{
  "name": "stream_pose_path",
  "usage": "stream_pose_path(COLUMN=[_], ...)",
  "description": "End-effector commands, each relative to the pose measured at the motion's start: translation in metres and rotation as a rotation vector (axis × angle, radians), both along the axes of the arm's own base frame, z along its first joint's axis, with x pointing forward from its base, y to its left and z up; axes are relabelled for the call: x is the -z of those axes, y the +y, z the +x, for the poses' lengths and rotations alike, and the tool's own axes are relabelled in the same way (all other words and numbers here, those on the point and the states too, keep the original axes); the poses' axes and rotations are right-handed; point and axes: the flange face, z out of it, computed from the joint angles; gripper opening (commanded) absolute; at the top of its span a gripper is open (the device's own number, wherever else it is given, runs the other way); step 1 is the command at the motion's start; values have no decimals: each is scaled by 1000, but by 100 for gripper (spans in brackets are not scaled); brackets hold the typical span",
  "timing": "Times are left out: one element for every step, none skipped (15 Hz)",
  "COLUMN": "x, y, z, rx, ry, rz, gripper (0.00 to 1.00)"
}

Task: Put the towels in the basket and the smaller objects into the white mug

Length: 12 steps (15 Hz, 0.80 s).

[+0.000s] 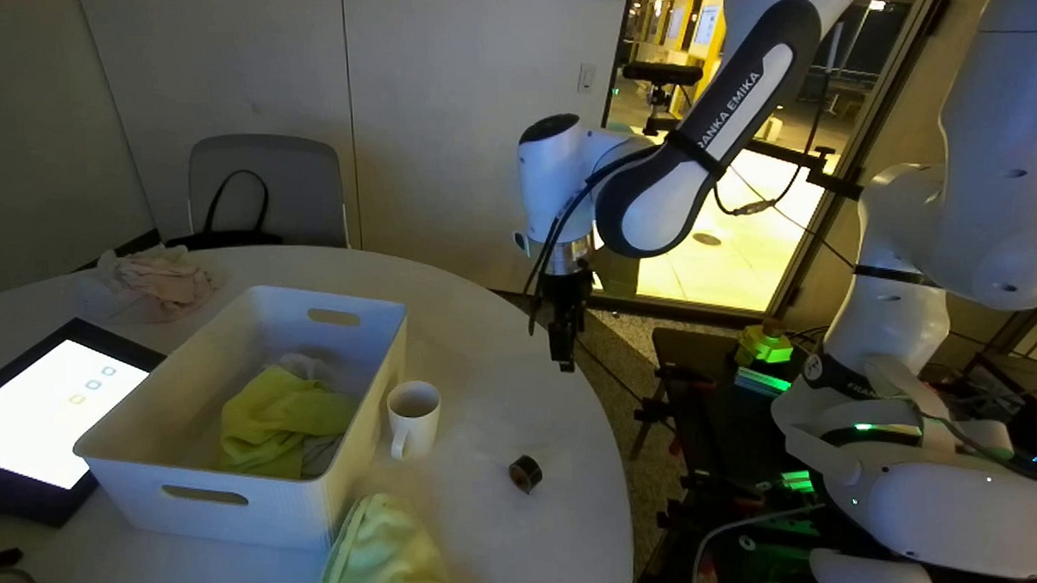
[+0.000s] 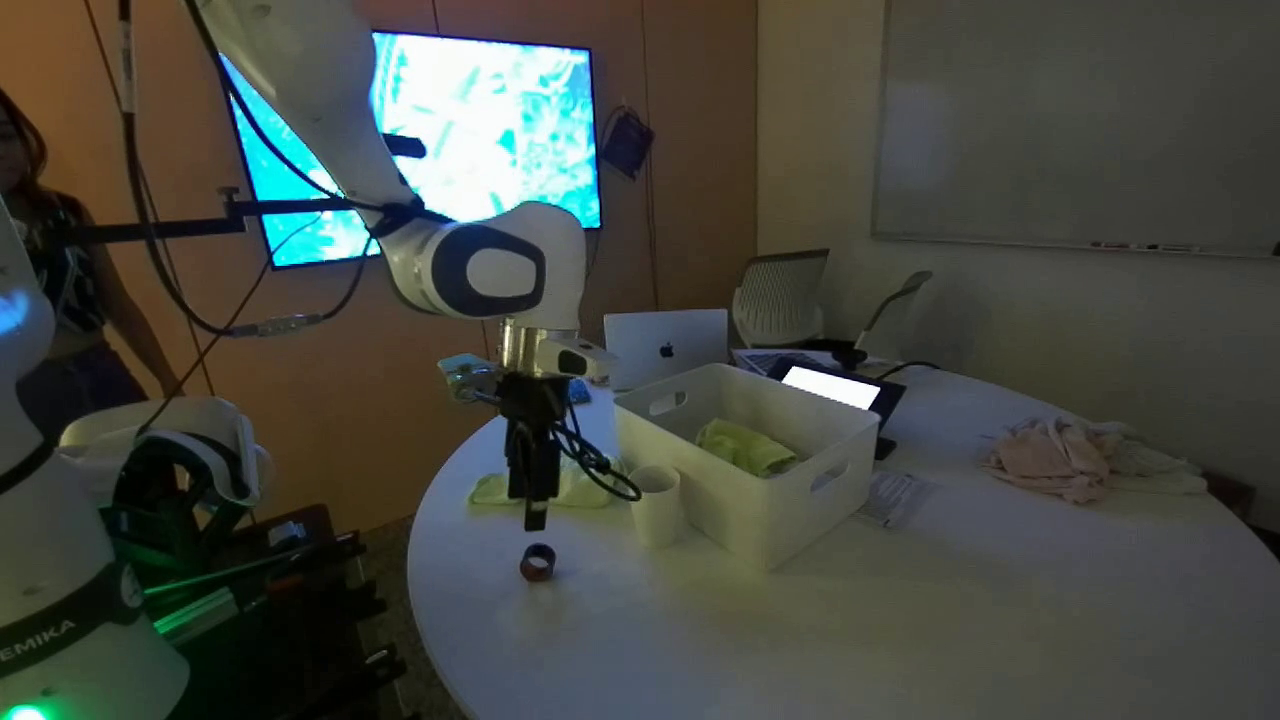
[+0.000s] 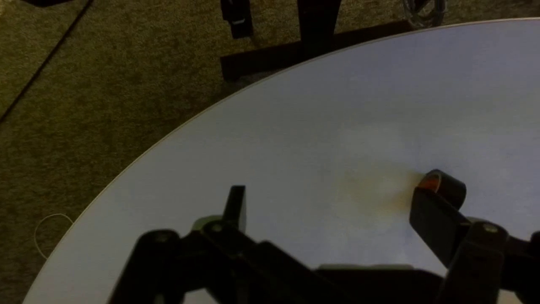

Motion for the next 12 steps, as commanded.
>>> stream_pose_path(x=[21,27,34,40,47,52,58,63,69,73,77,81], y=[25,33,41,50,59,67,76,84,91,98,104,109], z=[-13,-15,-17,-18,-19,-19,-19,-19,-18,-19,-18,-18], rx=[-45,-48,-56,-51,-53,-50,-49,-44,-43,-39,-37,-33], ry=[-2,-5,-4,-9,-14,-20,-24,-33,-42,-53,-61,-69], rz=[43,48,62,72,85,98,117,135,153,171,193,212], gripper=[100,100,100,100,100,100,100,100,100,100,100,100])
